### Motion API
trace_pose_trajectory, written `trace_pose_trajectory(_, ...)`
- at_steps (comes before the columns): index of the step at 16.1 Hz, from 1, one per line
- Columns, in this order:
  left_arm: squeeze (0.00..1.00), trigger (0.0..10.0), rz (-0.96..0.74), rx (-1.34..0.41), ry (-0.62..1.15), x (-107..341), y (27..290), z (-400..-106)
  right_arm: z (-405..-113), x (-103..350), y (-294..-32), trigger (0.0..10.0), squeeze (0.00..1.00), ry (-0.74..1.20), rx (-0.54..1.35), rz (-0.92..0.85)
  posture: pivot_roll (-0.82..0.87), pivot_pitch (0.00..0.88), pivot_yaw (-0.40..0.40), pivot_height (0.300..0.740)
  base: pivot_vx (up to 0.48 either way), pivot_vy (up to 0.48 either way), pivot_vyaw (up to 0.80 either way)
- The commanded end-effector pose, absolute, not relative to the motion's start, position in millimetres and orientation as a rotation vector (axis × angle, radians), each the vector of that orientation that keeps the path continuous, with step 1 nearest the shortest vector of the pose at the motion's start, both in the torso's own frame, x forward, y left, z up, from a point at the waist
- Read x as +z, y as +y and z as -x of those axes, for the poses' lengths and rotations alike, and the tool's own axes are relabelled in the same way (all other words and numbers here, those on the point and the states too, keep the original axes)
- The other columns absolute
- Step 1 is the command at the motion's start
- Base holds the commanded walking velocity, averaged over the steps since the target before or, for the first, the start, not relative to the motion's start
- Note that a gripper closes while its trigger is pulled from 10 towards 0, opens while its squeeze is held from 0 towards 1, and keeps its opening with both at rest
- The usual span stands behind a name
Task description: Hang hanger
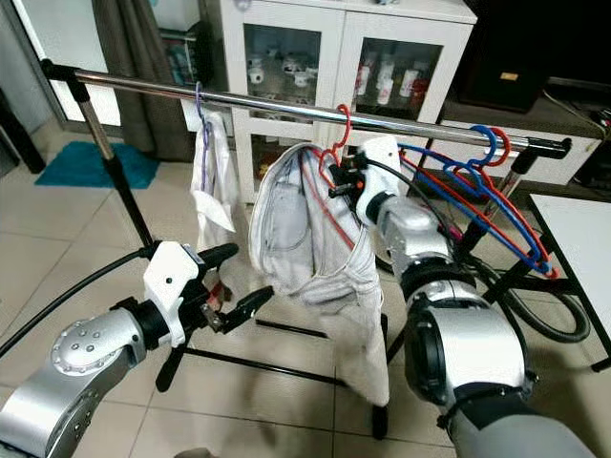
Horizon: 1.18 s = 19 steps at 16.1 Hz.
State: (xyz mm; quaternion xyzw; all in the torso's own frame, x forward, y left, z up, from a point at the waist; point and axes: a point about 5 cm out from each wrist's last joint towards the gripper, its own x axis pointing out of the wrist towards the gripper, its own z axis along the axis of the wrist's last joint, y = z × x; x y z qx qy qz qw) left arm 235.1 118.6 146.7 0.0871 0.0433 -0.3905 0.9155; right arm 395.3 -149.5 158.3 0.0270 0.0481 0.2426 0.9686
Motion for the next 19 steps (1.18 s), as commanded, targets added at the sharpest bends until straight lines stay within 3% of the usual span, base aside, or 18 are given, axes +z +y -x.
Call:
trace_pose_trajectory(1, 0.13, 10.0, -0.184, -0.787, 0.098, 143.3, 121.3, -235.5, -397.6, 180.7, -158.0, 0.0, 0.00, -0.032, 0.515, -0.054, 0.20, 0.000, -0.052, 0.740, 0.000, 0.000, 0.00)
trace_pose_trajectory(6, 0.13, 10.0, -0.185, -0.793, 0.095, 141.0, 117.4, -241.9, -389.0, 170.3, -166.5, 0.0, 0.00, -0.028, 0.559, -0.004, 0.17, 0.000, -0.014, 0.740, 0.000, 0.000, 0.00)
trace_pose_trajectory(15, 0.13, 10.0, -0.223, -0.791, 0.105, 138.8, 120.7, -245.1, -403.4, 170.7, -141.9, 0.0, 0.00, 0.092, 0.364, 0.006, 0.19, 0.000, -0.027, 0.740, 0.000, 0.000, 0.00)
trace_pose_trajectory(16, 0.13, 10.0, -0.230, -0.781, 0.113, 137.4, 121.8, -243.9, -404.6, 170.4, -133.7, 4.6, 0.00, 0.116, 0.359, 0.043, 0.20, 0.000, -0.037, 0.740, 0.000, 0.000, 0.00)
trace_pose_trajectory(17, 0.13, 10.0, -0.227, -0.768, 0.111, 137.3, 122.6, -243.8, -403.8, 168.0, -131.9, 10.0, 0.00, 0.123, 0.365, 0.058, 0.20, 0.000, -0.041, 0.740, 0.000, 0.000, 0.00)
trace_pose_trajectory(19, 0.11, 10.0, -0.232, -0.623, 0.124, 134.8, 129.9, -249.7, -401.0, 163.6, -132.7, 10.0, 0.03, 0.108, 0.376, 0.029, 0.20, 0.000, -0.051, 0.740, 0.000, 0.000, 0.00)
